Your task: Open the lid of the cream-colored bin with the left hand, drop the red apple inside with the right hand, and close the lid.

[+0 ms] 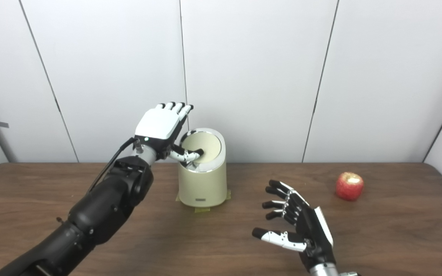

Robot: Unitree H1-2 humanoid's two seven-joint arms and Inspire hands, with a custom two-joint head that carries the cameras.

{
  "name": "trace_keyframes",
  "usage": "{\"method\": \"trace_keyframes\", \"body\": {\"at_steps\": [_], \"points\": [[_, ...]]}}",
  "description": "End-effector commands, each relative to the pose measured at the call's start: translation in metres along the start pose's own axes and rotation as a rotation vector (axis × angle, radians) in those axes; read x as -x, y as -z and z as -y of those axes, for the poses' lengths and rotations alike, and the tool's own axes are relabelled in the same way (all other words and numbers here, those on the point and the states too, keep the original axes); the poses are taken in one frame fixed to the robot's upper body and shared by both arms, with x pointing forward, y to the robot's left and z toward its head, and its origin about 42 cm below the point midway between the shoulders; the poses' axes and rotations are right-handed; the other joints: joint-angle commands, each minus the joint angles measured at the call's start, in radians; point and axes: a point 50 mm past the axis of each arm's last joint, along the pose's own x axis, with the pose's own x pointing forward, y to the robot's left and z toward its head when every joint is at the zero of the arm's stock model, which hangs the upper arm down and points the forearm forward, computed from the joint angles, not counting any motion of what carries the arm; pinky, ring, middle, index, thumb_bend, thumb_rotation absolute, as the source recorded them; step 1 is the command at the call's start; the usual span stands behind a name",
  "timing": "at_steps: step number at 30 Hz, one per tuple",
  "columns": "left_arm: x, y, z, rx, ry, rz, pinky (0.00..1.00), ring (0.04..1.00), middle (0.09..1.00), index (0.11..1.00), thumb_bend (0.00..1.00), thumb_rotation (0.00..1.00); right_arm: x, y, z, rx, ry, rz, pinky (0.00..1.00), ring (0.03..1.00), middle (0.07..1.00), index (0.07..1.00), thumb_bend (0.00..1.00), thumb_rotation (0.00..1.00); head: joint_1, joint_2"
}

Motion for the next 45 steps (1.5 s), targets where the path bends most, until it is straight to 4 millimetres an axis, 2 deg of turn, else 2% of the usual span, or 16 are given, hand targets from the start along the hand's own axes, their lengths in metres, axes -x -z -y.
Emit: {"method": "trace_keyframes", "body": {"at_steps": [1,6,13,16,18,20,21,23,25,28,33,38,39,41,42,45], "points": [[-0.001,0.01,0.001,-0.038,-0.002,-0.012,0.96,1.0,1.0,1.0,1.0,0.32,-0.011,-0.018,0.0,0.001,-0.002,0.077,0.52,0.652,0.784,0.788,0.78,0.15,-0.001,0.001],[0.001,0.01,0.008,-0.013,-0.006,-0.015,0.97,1.0,1.0,1.0,1.0,0.32,-0.012,-0.016,0.001,-0.005,-0.004,0.083,0.52,0.646,0.784,0.786,0.79,0.15,0.0,-0.003],[0.002,0.013,0.002,0.078,-0.059,-0.017,0.98,1.0,1.0,1.0,1.0,0.33,-0.011,-0.016,0.0,0.003,-0.002,0.077,0.52,0.647,0.784,0.787,0.78,0.15,0.0,-0.003],[0.005,0.015,-0.003,0.32,-0.126,-0.053,0.91,0.999,1.0,1.0,1.0,0.33,-0.011,-0.016,0.0,0.008,0.001,0.074,0.52,0.648,0.783,0.786,0.79,0.16,0.0,-0.006],[0.007,0.02,-0.009,0.56,-0.194,-0.071,0.75,0.944,1.0,1.0,0.99,0.3,-0.011,-0.016,0.0,0.012,0.002,0.074,0.51,0.644,0.782,0.788,0.78,0.16,0.0,-0.004],[0.009,0.028,-0.015,0.733,-0.249,-0.1,0.66,0.902,1.0,1.0,0.94,0.33,-0.01,-0.016,0.0,0.006,0.002,0.073,0.52,0.643,0.781,0.789,0.78,0.15,0.002,-0.003],[0.011,0.033,-0.018,0.814,-0.274,-0.117,0.65,0.894,1.0,1.0,0.91,0.35,-0.01,-0.016,0.001,0.003,0.001,0.073,0.52,0.643,0.782,0.789,0.78,0.14,0.003,-0.004],[0.018,0.042,-0.024,0.968,-0.336,-0.144,0.76,0.93,1.0,1.0,0.82,0.32,-0.01,-0.015,0.001,0.008,-0.001,0.073,0.52,0.644,0.781,0.79,0.78,0.15,0.003,-0.003],[0.026,0.049,-0.026,1.075,-0.395,-0.161,0.8,0.929,0.998,1.0,0.77,0.32,-0.011,-0.015,0.002,0.008,-0.003,0.076,0.51,0.643,0.78,0.788,0.78,0.16,0.002,-0.003],[0.046,0.059,-0.022,1.184,-0.465,-0.176,0.77,0.905,0.973,0.996,0.72,0.31,-0.01,-0.015,0.003,0.011,0.0,0.071,0.52,0.645,0.78,0.786,0.78,0.16,0.006,-0.002],[0.086,0.068,-0.003,1.292,-0.476,-0.166,0.76,0.856,0.882,0.915,0.7,0.26,-0.011,-0.014,0.004,0.015,-0.006,0.073,0.51,0.639,0.777,0.784,0.78,0.17,0.012,-0.002],[0.122,0.071,0.021,1.302,-0.427,-0.145,0.73,0.765,0.796,0.825,0.7,0.23,-0.011,-0.014,0.006,0.03,-0.006,0.07,0.52,0.647,0.784,0.79,0.77,0.18,0.017,-0.001],[0.129,0.071,0.026,1.317,-0.415,-0.138,0.65,0.727,0.777,0.802,0.7,0.22,-0.011,-0.014,0.006,0.03,-0.003,0.067,0.52,0.647,0.783,0.789,0.78,0.18,0.018,-0.003],[0.142,0.07,0.035,1.348,-0.393,-0.122,0.57,0.694,0.756,0.785,0.71,0.2,-0.011,-0.013,0.006,0.026,0.0,0.062,0.52,0.648,0.784,0.788,0.78,0.17,0.019,-0.003],[0.149,0.069,0.041,1.362,-0.381,-0.106,0.54,0.683,0.751,0.782,0.72,0.2,-0.012,-0.013,0.006,0.024,0.0,0.062,0.53,0.653,0.786,0.79,0.78,0.17,0.018,-0.003],[0.165,0.067,0.055,1.372,-0.349,-0.075,0.55,0.673,0.738,0.773,0.71,0.17,-0.013,-0.013,0.007,0.022,0.0,0.068,0.52,0.653,0.787,0.789,0.78,0.16,0.018,-0.006]]}}
